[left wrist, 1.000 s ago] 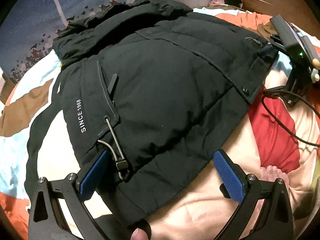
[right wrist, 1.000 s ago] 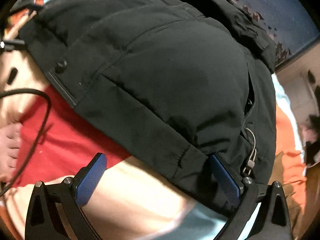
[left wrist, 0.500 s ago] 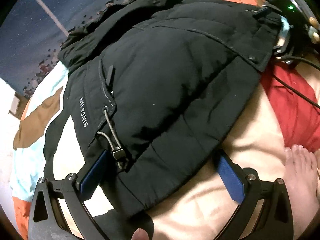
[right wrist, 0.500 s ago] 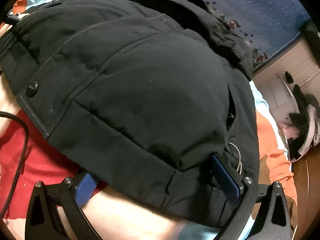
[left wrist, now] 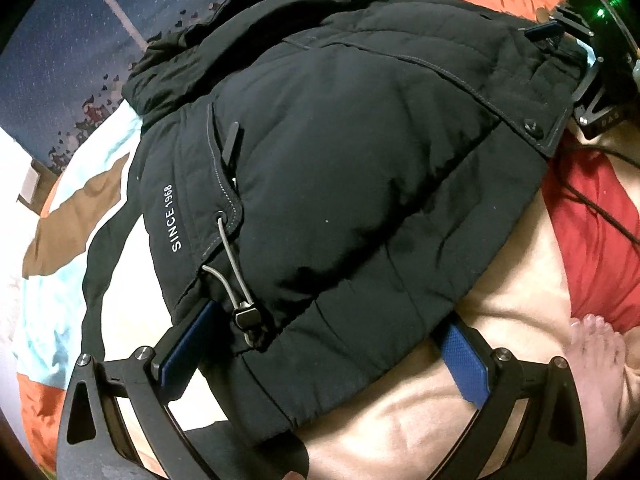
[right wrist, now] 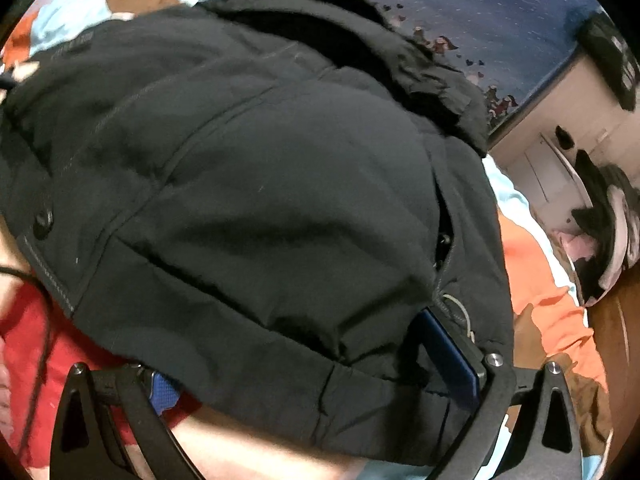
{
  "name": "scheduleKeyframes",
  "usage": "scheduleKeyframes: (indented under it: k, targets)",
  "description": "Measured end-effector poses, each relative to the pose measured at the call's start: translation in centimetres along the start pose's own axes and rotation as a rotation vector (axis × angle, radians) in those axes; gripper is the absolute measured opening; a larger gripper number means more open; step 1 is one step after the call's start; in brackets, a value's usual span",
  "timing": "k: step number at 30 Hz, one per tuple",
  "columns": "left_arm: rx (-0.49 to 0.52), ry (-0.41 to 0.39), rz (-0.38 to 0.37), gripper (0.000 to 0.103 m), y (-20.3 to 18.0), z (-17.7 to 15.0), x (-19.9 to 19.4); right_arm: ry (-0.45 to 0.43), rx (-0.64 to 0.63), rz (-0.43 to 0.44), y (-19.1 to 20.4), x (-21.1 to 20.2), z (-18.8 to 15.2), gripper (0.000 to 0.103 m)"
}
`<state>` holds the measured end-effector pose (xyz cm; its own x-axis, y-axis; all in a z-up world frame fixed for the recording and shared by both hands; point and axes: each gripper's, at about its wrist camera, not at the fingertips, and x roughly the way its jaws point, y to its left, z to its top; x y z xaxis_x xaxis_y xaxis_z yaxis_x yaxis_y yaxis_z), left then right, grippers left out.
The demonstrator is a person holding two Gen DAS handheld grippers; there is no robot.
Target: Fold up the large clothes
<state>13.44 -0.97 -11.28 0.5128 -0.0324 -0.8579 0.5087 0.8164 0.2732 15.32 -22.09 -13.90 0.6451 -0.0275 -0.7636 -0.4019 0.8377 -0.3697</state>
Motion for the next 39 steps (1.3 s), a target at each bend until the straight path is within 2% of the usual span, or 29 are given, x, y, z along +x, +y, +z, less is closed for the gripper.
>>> scheduleKeyframes:
  k: [2,9,13,16,18,25,32,37,38,39]
  targets:
    - [-0.019,0.005,-0.014,0.102,0.0,0.2,-0.1,-0.018,0.042,0.026,-0.7,-0.4,0.3,0.102]
    - [-0.079,0.014,-0.087,0.102,0.7,1.0,-0.7,-0.024,0.111,0.161,-1.6,-1.8,2.0,0.07]
    - [-0.129,0.015,-0.156,0.102,1.8,1.6,-1.5,0.012,0.165,0.262,-3.1,-2.5,3.7,0.063]
    - [-0.158,0.015,-0.202,0.102,2.4,2.2,-2.2,0.027,0.169,0.3,-3.7,-3.2,4.9,0.057]
    - [-0.173,0.019,-0.224,0.101,2.8,2.5,-2.6,0.034,0.177,0.328,-3.9,-3.6,5.5,0.049]
    - [-0.158,-0.008,-0.27,0.101,3.0,2.8,-4.0,0.033,0.293,0.443,-6.3,-4.5,8.6,0.035]
    - [-0.047,-0.035,-0.172,0.101,1.3,2.1,-4.3,0.037,0.318,0.487,-7.5,-4.5,11.7,0.03]
    - [-0.079,-0.113,-0.068,0.101,1.3,1.8,-5.6,0.03,0.307,0.474,-7.4,-4.6,11.6,0.028]
    - [-0.083,-0.135,-0.058,0.1,1.5,1.8,-6.1,0.026,0.305,0.468,-7.3,-4.6,11.4,0.028]
    - [-0.084,-0.155,-0.046,0.093,1.7,1.9,-6.5,0.021,0.303,0.463,-7.3,-4.7,11.2,0.028]
